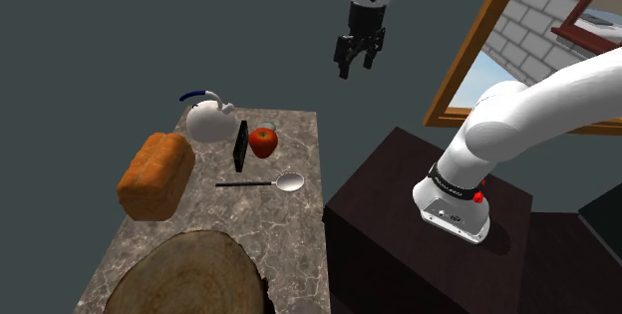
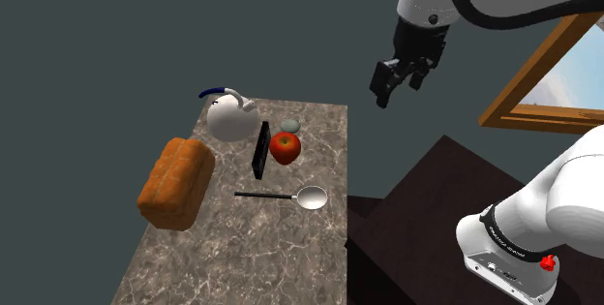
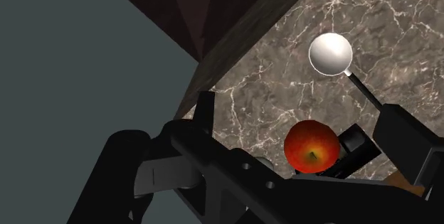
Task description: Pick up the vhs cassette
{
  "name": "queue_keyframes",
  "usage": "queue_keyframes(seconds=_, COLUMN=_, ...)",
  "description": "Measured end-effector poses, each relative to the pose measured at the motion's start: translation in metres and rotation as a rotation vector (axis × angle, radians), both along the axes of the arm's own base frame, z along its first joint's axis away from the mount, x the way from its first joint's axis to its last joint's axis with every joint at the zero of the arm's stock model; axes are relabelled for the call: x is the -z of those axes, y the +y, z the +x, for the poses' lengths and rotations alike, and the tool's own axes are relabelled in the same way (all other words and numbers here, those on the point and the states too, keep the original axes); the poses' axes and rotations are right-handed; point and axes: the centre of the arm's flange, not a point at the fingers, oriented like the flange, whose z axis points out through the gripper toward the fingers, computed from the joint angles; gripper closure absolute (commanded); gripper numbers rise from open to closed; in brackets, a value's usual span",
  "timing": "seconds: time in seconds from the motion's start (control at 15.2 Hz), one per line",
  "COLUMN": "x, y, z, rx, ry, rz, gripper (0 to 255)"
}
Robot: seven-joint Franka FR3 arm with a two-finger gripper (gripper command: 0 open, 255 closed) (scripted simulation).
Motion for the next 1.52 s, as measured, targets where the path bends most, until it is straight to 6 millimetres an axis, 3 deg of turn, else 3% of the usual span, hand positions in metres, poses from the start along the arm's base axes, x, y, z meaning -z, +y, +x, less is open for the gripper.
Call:
queue_keyframes(seconds=1.12, x=0.147, y=0.116, z=0.123, rx=0.329, ry=0.002, rz=-0.002, gripper=0)
queue_keyframes(seconds=1.52, x=0.204, y=0.142, z=0.172, rx=0.445, ry=0.004, rz=-0.002, gripper=0)
